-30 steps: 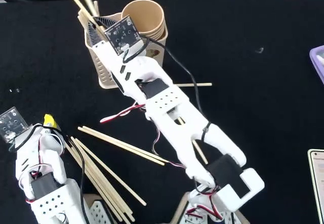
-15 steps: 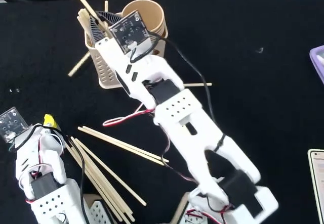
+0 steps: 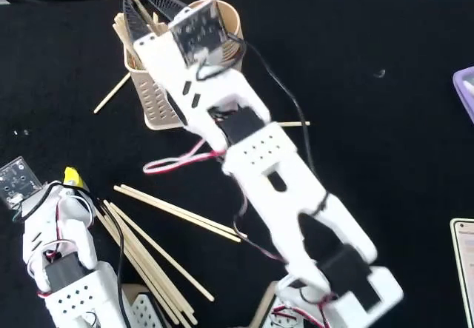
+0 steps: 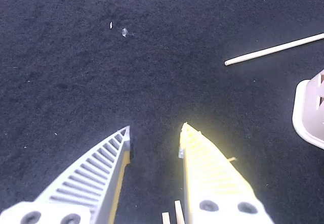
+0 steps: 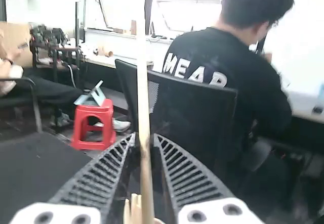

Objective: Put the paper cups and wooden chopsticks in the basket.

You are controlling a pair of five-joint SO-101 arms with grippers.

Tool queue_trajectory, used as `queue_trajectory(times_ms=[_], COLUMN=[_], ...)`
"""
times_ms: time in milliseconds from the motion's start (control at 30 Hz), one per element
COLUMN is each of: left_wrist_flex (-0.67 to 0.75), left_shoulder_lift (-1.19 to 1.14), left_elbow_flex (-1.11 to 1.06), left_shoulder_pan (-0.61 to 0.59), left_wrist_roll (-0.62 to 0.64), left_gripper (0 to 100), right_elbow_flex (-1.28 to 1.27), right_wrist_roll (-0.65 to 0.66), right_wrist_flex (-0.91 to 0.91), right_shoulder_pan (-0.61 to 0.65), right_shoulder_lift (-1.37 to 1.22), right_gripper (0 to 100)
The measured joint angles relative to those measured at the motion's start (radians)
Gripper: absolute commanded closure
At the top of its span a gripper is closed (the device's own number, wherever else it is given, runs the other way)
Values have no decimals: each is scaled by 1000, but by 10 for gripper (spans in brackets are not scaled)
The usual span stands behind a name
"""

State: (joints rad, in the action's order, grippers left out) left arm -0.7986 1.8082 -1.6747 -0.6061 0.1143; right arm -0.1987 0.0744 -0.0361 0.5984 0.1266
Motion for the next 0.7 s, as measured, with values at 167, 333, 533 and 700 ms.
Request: queue_trajectory(times_ms=[167,333,533,700], left_wrist_flex=[0,0,0,0], left_shoulder_lift=[0,0,0,0], left_elbow_flex=[0,0,0,0], left_shoulder_pan=[0,0,0,0], left_wrist_roll=[0,0,0,0], left_gripper=[834,834,834,834], right_elbow_flex=[149,241,245,245], right_wrist_roll=[-123,-143,-147,-147], right_wrist_flex=[66,89,172,390], right_shoulder_pan=[0,0,0,-6], right_shoulder_lift=[-166,-278,-282,-187], right_gripper=[909,927,925,927])
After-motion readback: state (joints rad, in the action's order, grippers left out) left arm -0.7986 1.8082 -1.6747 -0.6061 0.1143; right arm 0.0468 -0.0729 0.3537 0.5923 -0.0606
